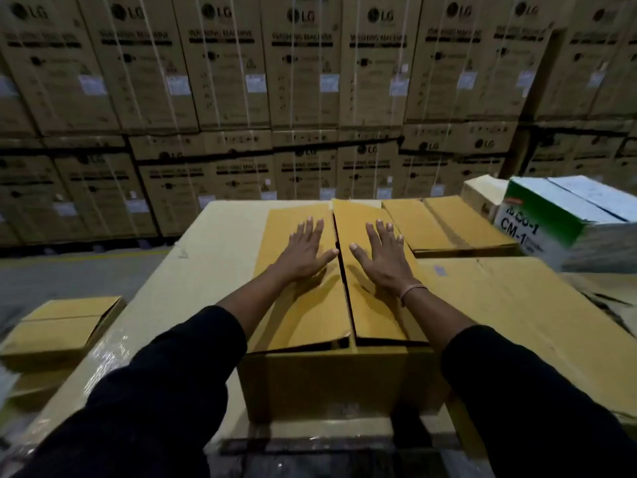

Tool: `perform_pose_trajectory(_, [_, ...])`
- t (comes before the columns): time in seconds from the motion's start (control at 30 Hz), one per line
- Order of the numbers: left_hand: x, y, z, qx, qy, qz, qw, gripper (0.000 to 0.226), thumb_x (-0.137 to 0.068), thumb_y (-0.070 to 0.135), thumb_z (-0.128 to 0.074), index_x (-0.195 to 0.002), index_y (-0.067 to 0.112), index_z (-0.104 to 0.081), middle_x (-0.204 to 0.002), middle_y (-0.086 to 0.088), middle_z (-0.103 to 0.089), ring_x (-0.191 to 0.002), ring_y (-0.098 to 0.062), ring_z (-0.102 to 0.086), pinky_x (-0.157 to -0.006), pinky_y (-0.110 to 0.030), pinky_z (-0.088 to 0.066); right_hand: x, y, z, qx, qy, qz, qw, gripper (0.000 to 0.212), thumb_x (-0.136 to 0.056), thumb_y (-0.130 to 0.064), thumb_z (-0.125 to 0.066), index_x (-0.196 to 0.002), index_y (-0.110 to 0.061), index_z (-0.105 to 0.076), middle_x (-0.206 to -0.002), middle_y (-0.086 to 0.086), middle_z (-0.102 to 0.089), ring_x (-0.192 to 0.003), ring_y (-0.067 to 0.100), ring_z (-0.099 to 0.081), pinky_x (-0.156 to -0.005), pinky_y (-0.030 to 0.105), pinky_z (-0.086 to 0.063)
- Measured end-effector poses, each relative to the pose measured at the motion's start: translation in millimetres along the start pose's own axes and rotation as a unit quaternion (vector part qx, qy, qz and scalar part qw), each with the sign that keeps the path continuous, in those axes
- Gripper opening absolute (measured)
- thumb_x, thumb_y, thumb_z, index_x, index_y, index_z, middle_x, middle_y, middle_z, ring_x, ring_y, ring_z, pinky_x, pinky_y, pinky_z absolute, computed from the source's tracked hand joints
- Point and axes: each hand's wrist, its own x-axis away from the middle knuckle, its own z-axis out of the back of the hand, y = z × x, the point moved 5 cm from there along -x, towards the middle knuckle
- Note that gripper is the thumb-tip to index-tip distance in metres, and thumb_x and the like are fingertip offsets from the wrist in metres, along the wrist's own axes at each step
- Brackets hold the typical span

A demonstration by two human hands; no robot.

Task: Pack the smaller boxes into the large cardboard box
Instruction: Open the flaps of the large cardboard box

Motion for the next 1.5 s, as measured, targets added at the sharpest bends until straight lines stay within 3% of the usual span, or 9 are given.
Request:
perform_pose_trajectory(0.33, [-13.4,22.4,-24.8,-0.115,-0.106,-0.031,0.987,0.078,-0.106,0.051,-0.04,-0.165,0.03,0.006,-0.17,-0.012,0.019,-0.155,-0.034,0.025,-0.124,-0.057,0.014,8.0,-0.5,-17.2,-0.039,0.003,0.002,0.999,0.078,-0.105,-0.067,-0.029,-0.167,-0.024,-0.011,-0.175,0.002,0.002,-0.16,0.021,0.012,-0.127,0.049,0.008])
perform_pose_trajectory(0.53, [-16.8,35.9,18.7,-0.148,-0.114,-0.054,0.981,0.059,-0.109,0.033,-0.041,-0.164,0.026,-0.022,-0.172,-0.012,0.009,-0.156,-0.035,0.02,-0.124,-0.058,0.012,8.1,-10.0,-12.7,-0.039,0.016,0.015,0.999,0.073,-0.106,-0.064,-0.027,-0.167,-0.026,-0.013,-0.175,0.0,-0.001,-0.161,0.02,0.009,-0.129,0.049,0.005])
perform_pose_trajectory(0.77, [-8.8,34.5,119.2,-0.288,-0.122,-0.064,0.948,0.073,-0.099,-0.002,-0.05,-0.16,0.031,-0.03,-0.168,-0.009,-0.027,-0.156,-0.034,-0.019,-0.124,-0.056,-0.025,-8.4,-54.3,-15.2,-0.013,-0.01,0.053,0.998,0.075,-0.106,-0.062,-0.035,-0.167,-0.024,-0.014,-0.175,0.001,0.0,-0.161,0.021,0.009,-0.129,0.044,0.004])
perform_pose_trajectory(0.97, [19.8,-1.9,185.7,-0.279,-0.123,0.077,0.949,0.072,-0.094,-0.001,-0.059,-0.157,0.027,-0.037,-0.154,-0.009,-0.045,-0.131,-0.032,-0.054,-0.094,-0.039,-0.054,-16.9,-112.2,-40.0,0.033,-0.056,0.096,0.993,0.083,-0.105,-0.057,-0.046,-0.168,-0.02,-0.005,-0.175,0.005,0.007,-0.161,0.026,0.011,-0.13,0.048,0.002])
perform_pose_trajectory(1.1, [43.2,-31.2,209.0,-0.288,-0.104,0.139,0.942,0.019,-0.097,0.028,-0.066,-0.11,0.014,-0.066,-0.089,-0.005,-0.063,-0.073,-0.017,-0.059,-0.056,-0.029,-0.048,-13.5,-137.2,-62.3,0.084,-0.12,0.075,0.986,0.101,-0.099,-0.051,-0.061,-0.167,-0.016,0.005,-0.173,0.01,0.015,-0.16,0.031,0.014,-0.13,0.049,-0.002])
perform_pose_trajectory(1.2, [57.0,-62.5,190.0,-0.292,-0.182,0.192,0.919,0.036,-0.108,0.023,-0.052,-0.136,0.001,-0.057,-0.125,-0.015,-0.065,-0.096,-0.025,-0.06,-0.089,-0.036,-0.057,-7.6,-147.8,-79.9,0.087,-0.159,0.031,0.983,0.107,-0.097,-0.051,-0.065,-0.166,-0.015,0.008,-0.172,0.012,0.019,-0.159,0.033,0.017,-0.13,0.05,-0.001])
perform_pose_trajectory(1.3, [67.5,-86.4,158.9,-0.304,-0.156,0.194,0.92,0.048,-0.107,0.016,-0.052,-0.152,0.004,-0.045,-0.157,-0.022,-0.043,-0.143,-0.036,-0.043,-0.123,-0.053,-0.028,-0.3,-149.0,-93.5,0.087,-0.178,-0.014,0.98,0.106,-0.098,-0.053,-0.062,-0.166,-0.015,0.009,-0.171,0.013,0.022,-0.158,0.035,0.02,-0.129,0.052,0.002])
perform_pose_trajectory(1.4, [81.5,-97.1,120.3,-0.288,-0.113,0.147,0.94,0.065,-0.11,0.026,-0.045,-0.166,0.018,-0.012,-0.171,-0.02,-0.007,-0.158,-0.039,-0.005,-0.126,-0.059,-0.004,5.9,-142.6,-98.4,0.11,-0.181,-0.044,0.976,0.104,-0.099,-0.056,-0.057,-0.166,-0.014,0.011,-0.17,0.016,0.025,-0.157,0.037,0.022,-0.128,0.055,0.005])
perform_pose_trajectory(1.5, [91.0,-106.6,90.7,-0.244,-0.122,0.115,0.955,0.064,-0.113,0.035,-0.032,-0.166,0.017,-0.002,-0.172,-0.018,0.007,-0.159,-0.037,0.006,-0.127,-0.056,-0.002,9.9,-134.2,-93.1,0.153,-0.157,-0.072,0.973,0.1,-0.1,-0.058,-0.051,-0.166,-0.012,0.009,-0.17,0.018,0.023,-0.156,0.04,0.024,-0.127,0.056,0.009])
